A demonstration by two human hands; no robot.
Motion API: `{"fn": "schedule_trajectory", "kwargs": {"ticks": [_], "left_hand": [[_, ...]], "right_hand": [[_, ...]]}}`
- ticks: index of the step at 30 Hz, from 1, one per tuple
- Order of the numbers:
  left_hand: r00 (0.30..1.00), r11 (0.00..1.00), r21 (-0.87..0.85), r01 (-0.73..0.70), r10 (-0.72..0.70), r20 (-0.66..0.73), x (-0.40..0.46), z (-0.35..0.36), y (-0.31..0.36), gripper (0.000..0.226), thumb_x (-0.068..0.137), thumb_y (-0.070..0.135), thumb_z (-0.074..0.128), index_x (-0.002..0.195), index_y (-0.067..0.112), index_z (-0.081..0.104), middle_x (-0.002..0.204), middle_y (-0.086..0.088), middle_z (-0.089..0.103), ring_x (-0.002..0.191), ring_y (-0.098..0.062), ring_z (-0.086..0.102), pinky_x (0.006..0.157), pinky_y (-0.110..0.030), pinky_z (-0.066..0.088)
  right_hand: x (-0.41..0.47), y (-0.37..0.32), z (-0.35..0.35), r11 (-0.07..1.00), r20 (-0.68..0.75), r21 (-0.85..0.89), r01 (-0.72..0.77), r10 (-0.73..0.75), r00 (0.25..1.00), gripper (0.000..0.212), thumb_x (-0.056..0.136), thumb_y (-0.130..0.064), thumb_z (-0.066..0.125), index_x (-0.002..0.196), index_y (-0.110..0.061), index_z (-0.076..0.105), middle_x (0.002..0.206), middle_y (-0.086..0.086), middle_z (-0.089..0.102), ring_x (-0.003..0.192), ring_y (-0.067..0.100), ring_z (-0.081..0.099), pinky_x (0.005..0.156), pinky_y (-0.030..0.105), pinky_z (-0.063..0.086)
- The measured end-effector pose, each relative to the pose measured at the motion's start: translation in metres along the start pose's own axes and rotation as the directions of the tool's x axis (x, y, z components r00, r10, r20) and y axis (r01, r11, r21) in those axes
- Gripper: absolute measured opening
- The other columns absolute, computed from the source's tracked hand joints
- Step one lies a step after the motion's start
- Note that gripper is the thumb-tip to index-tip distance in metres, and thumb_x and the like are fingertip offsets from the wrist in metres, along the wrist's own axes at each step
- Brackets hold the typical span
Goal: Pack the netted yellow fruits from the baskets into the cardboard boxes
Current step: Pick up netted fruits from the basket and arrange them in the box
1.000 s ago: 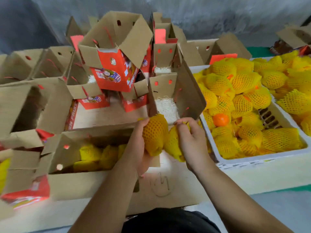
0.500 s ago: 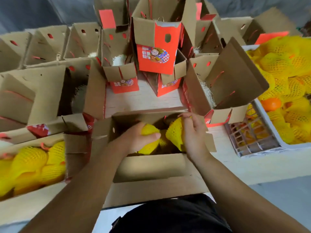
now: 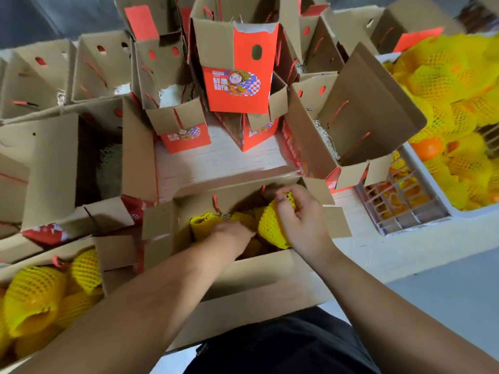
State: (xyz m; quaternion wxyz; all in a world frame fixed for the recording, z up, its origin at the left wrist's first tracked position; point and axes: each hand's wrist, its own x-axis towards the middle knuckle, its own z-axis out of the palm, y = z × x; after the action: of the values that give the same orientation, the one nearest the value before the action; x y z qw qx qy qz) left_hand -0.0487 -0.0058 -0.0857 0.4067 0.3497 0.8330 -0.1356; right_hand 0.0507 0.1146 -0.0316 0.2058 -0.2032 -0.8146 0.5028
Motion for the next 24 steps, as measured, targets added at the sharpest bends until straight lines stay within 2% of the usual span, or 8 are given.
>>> {"fn": "schedule_trajectory", "kwargs": {"ticks": [5,10,12,13,15,17,19,24], "left_hand": [[0.983,0.988,-0.148,-0.054,0.078,0.163,-0.005,-0.012,-0.027,0.065,0.100,0.004,0.042,0.160,0.027,0.034,0.167,-0.009,0.030,0.149,-0.033,0.036,0.118,-0.043,0.037],[0.987,0.998,-0.063,0.014,-0.024,-0.158,-0.024,0.002,-0.027,0.047,0.102,0.022,0.051,0.141,0.046,0.056,0.151,0.005,0.055,0.138,-0.025,0.053,0.104,-0.037,0.047],[0.954,0.959,-0.284,0.005,-0.090,-0.286,-0.028,-0.005,-0.028,0.025,0.096,0.042,0.058,0.117,0.037,0.068,0.125,0.005,0.070,0.116,-0.025,0.066,0.095,-0.037,0.054],[0.932,0.849,-0.521,-0.082,-0.119,-0.342,-0.032,-0.011,-0.030,0.020,0.094,0.047,0.059,0.106,0.034,0.069,0.112,0.004,0.074,0.100,-0.023,0.069,0.090,-0.038,0.057],[0.958,0.242,-0.939,-0.246,-0.088,-0.273,-0.046,-0.023,-0.026,0.028,0.098,0.056,0.057,0.111,0.035,0.069,0.115,0.001,0.075,0.088,-0.019,0.073,0.086,-0.041,0.060],[0.964,-0.276,-0.956,-0.097,0.214,-0.160,-0.059,-0.025,-0.014,0.055,0.092,0.070,0.056,0.136,0.037,0.059,0.135,-0.002,0.069,0.106,-0.025,0.074,0.094,-0.046,0.059],[0.934,-0.354,-0.933,-0.059,0.311,-0.177,-0.066,-0.023,0.006,0.060,0.087,0.066,0.066,0.140,0.041,0.054,0.141,-0.005,0.064,0.114,-0.033,0.071,0.095,-0.048,0.059],[0.958,-0.380,-0.890,-0.252,0.032,-0.285,-0.063,-0.013,0.024,0.036,0.092,0.052,0.070,0.122,0.033,0.064,0.123,-0.003,0.074,0.108,-0.024,0.074,0.083,-0.046,0.063]], "right_hand": [[0.004,0.003,0.001,1.000,0.003,-0.023,-0.016,0.016,1.000,0.023,0.092,-0.021,0.053,0.098,-0.012,0.073,0.099,0.002,0.072,0.098,0.019,0.066,0.087,0.041,0.052],[0.003,0.003,0.006,0.999,0.017,-0.034,-0.014,0.014,1.000,0.022,0.092,-0.026,0.052,0.098,-0.017,0.071,0.096,-0.004,0.071,0.096,0.019,0.066,0.086,0.042,0.053],[0.003,0.005,0.007,1.000,0.038,-0.027,-0.006,0.007,0.999,0.019,0.095,-0.027,0.050,0.097,-0.020,0.068,0.089,-0.006,0.068,0.090,0.019,0.064,0.082,0.043,0.053],[0.003,0.005,0.007,1.000,0.043,-0.017,-0.005,0.005,0.999,0.018,0.098,-0.027,0.049,0.096,-0.020,0.066,0.085,-0.007,0.065,0.086,0.019,0.063,0.079,0.044,0.052],[0.003,0.004,0.005,1.000,0.047,0.020,-0.011,0.010,0.999,0.018,0.102,-0.024,0.045,0.093,-0.022,0.060,0.079,-0.008,0.060,0.079,0.018,0.060,0.074,0.044,0.050],[0.004,0.003,0.003,0.996,0.073,0.081,-0.031,0.025,0.997,0.018,0.102,-0.023,0.043,0.090,-0.024,0.056,0.076,-0.010,0.057,0.077,0.014,0.057,0.072,0.039,0.046],[0.004,0.002,0.001,0.988,0.093,0.146,-0.044,0.031,0.995,0.018,0.101,-0.024,0.043,0.087,-0.026,0.053,0.075,-0.012,0.054,0.075,0.010,0.053,0.071,0.033,0.042],[0.001,0.002,0.003,0.983,0.054,0.170,-0.073,0.065,0.996,0.029,0.104,-0.043,0.040,0.096,-0.019,0.055,0.092,0.000,0.058,0.091,0.019,0.056,0.085,0.043,0.047]]}}
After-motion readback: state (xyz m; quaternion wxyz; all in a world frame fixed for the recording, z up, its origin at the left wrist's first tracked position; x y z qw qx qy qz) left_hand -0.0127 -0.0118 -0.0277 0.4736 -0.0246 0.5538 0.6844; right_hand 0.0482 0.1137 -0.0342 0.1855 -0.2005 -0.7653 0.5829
